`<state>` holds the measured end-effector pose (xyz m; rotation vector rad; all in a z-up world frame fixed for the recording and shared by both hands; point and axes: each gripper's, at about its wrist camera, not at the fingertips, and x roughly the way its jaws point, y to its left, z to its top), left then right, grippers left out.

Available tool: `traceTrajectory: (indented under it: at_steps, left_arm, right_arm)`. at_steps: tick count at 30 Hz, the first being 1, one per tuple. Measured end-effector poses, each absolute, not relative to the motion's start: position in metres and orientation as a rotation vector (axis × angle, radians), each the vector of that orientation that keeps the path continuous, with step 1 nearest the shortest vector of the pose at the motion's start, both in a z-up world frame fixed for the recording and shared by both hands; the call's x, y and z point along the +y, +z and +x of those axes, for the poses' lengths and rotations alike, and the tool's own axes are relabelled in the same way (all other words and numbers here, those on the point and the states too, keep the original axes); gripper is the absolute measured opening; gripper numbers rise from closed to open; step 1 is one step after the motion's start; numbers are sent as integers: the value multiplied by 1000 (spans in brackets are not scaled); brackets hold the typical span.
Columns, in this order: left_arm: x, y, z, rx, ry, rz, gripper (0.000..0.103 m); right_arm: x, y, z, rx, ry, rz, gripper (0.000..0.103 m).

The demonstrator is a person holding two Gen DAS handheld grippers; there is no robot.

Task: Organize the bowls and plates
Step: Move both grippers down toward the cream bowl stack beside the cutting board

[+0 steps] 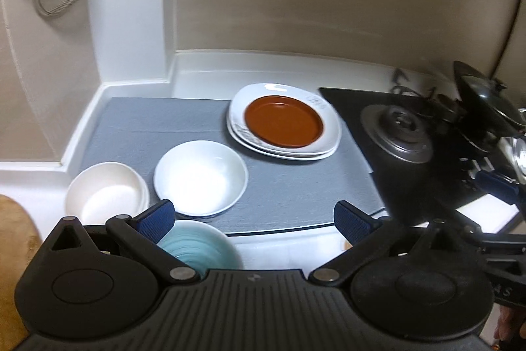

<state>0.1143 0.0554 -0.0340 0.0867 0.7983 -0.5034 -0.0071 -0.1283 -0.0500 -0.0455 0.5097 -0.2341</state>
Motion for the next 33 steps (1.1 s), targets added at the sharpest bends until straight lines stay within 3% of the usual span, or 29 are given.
traceTrajectory:
  at_steps: [33]
  left_arm:
    - [192,-35,153,829,55,-114,103]
  right_arm:
    - [-40,-40,137,531,225,-79,94]
